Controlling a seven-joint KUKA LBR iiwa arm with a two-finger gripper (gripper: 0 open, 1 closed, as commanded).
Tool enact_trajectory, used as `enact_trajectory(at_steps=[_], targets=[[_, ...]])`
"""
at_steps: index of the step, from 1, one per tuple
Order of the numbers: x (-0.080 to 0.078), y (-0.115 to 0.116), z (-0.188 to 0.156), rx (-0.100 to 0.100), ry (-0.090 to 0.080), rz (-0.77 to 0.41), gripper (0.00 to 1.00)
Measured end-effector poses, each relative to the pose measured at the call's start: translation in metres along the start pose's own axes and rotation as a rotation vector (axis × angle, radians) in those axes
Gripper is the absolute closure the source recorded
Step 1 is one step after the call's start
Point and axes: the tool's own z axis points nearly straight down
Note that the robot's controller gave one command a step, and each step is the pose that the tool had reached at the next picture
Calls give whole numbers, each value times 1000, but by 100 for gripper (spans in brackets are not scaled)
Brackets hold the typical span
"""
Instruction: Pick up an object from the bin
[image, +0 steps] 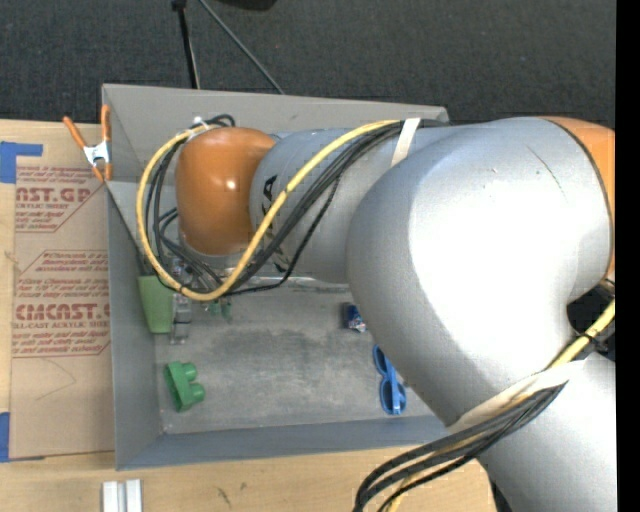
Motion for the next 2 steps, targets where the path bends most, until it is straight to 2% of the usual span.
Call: enact_trajectory(at_steps=[1, 2], targets=[[-3, 2, -64, 4, 10, -1, 100], [-4, 3, -81, 5, 15, -1, 100]])
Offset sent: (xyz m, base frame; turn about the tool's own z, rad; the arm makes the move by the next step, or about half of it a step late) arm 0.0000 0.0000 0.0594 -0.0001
